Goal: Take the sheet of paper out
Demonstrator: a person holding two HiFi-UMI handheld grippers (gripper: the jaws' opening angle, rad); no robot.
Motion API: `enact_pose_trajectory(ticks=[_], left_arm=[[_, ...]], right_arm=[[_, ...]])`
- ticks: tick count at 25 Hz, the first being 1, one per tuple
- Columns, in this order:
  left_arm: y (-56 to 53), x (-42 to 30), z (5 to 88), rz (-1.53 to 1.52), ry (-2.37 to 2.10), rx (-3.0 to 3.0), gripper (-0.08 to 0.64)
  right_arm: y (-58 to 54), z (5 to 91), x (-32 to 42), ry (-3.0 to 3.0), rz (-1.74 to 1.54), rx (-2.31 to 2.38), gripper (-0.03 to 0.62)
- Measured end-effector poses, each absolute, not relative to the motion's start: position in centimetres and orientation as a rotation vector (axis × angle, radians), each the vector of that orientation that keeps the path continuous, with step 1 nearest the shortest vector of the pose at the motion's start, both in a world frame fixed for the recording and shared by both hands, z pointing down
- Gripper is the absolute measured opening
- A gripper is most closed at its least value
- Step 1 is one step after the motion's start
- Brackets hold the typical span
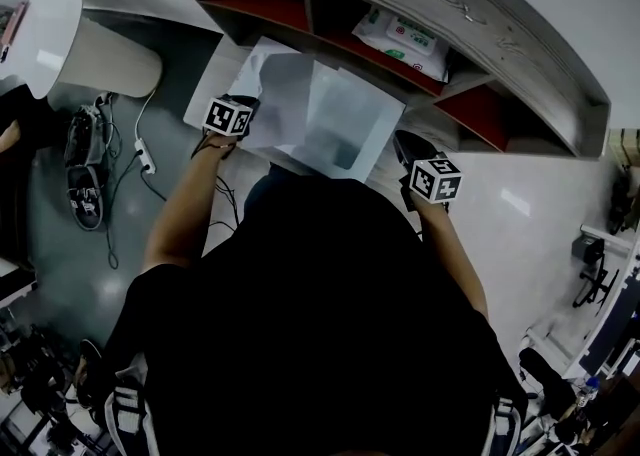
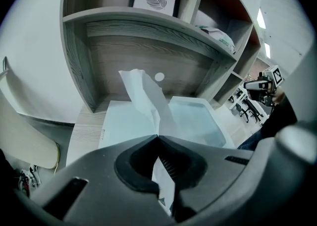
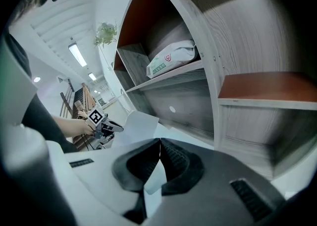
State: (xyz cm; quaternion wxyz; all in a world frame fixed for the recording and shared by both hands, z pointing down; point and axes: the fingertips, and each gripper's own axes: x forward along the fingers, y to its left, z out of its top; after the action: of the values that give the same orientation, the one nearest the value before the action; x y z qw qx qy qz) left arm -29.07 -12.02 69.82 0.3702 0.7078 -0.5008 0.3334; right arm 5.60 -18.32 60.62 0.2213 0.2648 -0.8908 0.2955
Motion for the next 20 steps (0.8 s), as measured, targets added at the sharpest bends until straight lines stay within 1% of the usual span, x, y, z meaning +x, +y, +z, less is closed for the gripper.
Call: enact_pose_trajectory(ticks=[20], left_arm=[[-10.4, -29.2, 67.8, 0.777, -1.367, 1.805, 0.019]], right_arm=[[-18.0, 60.1, 4.9, -2.484, 0.775, 0.624, 0.014]])
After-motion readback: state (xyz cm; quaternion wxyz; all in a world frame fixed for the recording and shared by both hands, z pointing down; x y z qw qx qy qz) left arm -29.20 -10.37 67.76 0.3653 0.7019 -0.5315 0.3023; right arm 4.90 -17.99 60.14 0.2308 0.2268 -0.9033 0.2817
